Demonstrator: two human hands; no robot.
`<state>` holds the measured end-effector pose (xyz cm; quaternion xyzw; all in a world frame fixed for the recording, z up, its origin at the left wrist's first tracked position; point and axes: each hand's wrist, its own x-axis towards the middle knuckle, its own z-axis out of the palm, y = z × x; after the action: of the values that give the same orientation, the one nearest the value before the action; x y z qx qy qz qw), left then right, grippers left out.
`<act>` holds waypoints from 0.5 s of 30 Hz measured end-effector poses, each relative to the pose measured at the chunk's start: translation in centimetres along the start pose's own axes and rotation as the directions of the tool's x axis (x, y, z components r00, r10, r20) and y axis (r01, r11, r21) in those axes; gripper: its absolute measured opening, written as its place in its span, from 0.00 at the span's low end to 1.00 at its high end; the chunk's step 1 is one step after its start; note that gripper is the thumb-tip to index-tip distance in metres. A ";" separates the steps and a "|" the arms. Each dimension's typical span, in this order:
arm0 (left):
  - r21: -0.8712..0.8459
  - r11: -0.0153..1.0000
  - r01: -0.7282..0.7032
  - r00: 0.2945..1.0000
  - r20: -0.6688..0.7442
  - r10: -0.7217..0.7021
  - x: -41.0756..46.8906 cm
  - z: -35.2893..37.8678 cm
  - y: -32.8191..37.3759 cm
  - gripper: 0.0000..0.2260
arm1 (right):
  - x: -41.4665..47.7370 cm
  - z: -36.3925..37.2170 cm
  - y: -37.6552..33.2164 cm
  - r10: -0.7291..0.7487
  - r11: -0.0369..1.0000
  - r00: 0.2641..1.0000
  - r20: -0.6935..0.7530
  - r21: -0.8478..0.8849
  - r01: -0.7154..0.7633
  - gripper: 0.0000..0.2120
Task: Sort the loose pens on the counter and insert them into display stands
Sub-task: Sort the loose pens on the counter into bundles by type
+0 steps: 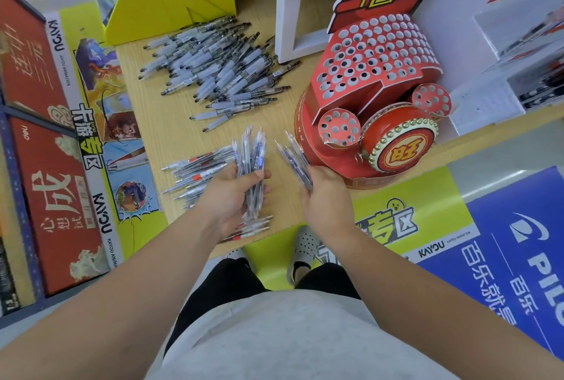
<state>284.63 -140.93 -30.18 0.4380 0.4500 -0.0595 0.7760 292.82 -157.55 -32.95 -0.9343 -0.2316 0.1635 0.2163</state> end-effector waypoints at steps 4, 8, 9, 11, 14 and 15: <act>0.035 0.999 0.000 1.000 0.001 0.000 0.0 -1.4 0.7 0.15 | 0.4 0.9 -0.7 0.078 0.994 0.996 -0.042 -0.068 -0.080 0.19; 0.058 0.998 0.007 1.000 0.020 -0.008 0.0 -2.6 1.1 0.15 | 0.8 1.2 -1.8 0.204 0.977 0.978 -0.028 -0.061 -0.206 0.16; 0.059 0.998 0.009 1.000 0.026 -0.010 0.0 -2.8 1.2 0.16 | 1.0 1.2 -2.0 0.233 0.971 0.972 -0.010 -0.054 -0.233 0.16; 0.060 0.998 0.011 0.999 0.041 -0.013 -0.1 -3.2 1.3 0.15 | 1.3 1.1 -2.6 0.279 0.960 0.960 0.034 -0.027 -0.278 0.16; 0.047 0.999 0.024 0.998 0.057 -0.027 -0.1 -3.1 1.3 0.14 | 1.9 0.8 -3.0 0.335 0.942 0.933 0.129 -0.020 -0.335 0.13; 0.042 0.999 0.030 0.998 0.062 -0.032 -0.2 -3.2 1.3 0.14 | 2.0 0.7 -3.1 0.348 0.937 0.925 0.151 -0.032 -0.347 0.12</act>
<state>283.09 -137.85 -29.91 0.4446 0.4311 -0.0943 0.7795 293.10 -153.88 -32.46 -0.9455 -0.0790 0.2706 0.1629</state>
